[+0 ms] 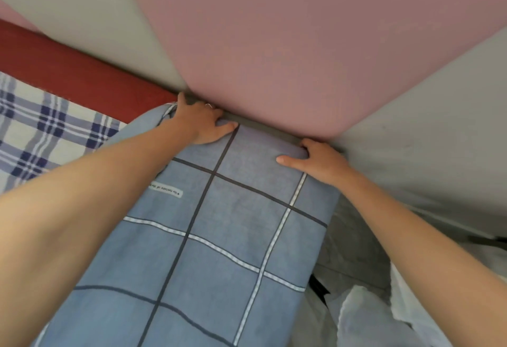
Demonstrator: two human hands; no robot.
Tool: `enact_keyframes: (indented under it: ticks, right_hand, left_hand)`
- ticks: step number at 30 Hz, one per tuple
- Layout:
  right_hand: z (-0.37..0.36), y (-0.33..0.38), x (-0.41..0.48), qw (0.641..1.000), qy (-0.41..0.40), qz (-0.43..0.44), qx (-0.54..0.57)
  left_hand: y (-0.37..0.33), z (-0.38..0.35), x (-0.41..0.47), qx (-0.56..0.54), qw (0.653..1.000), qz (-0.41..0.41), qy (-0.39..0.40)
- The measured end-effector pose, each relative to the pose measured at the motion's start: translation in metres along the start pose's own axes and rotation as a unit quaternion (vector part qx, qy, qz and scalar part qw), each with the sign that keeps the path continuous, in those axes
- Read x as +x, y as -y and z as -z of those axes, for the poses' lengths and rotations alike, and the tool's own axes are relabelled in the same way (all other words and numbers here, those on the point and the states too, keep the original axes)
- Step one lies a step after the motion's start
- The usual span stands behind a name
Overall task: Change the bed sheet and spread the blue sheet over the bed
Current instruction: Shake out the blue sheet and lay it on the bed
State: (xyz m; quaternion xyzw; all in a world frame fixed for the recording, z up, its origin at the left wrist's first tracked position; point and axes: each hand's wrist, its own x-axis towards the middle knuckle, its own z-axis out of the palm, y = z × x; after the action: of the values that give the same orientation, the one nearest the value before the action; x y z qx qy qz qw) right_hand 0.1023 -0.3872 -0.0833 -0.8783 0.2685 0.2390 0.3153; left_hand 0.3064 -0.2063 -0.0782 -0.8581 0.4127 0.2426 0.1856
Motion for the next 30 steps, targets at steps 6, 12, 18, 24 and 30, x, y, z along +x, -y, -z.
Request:
enact_keyframes:
  ticks: [6,12,18,24,30]
  right_hand:
    - [-0.006,-0.009,-0.013,0.999,-0.036,0.025,0.002]
    - [-0.032,-0.016,-0.008,0.985,-0.146,-0.09,-0.021]
    - [-0.032,-0.033,-0.024,0.882,-0.11,-0.199,0.412]
    - [-0.015,-0.018,-0.029,0.827,-0.168,-0.122,0.522]
    - [-0.025,-0.015,-0.008,0.773,-0.227,-0.133,0.577]
  left_hand:
    - [0.009,-0.004,-0.012,0.038,0.99,-0.022,-0.133]
    - [-0.005,-0.006,0.004,0.02,0.998,0.046,-0.045]
    - [-0.003,-0.017,0.007,-0.005,0.994,0.045,-0.095]
    - [0.006,-0.016,0.003,-0.038,0.975,0.038,-0.214]
    - [0.009,-0.015,0.016,-0.046,0.965,0.08,-0.246]
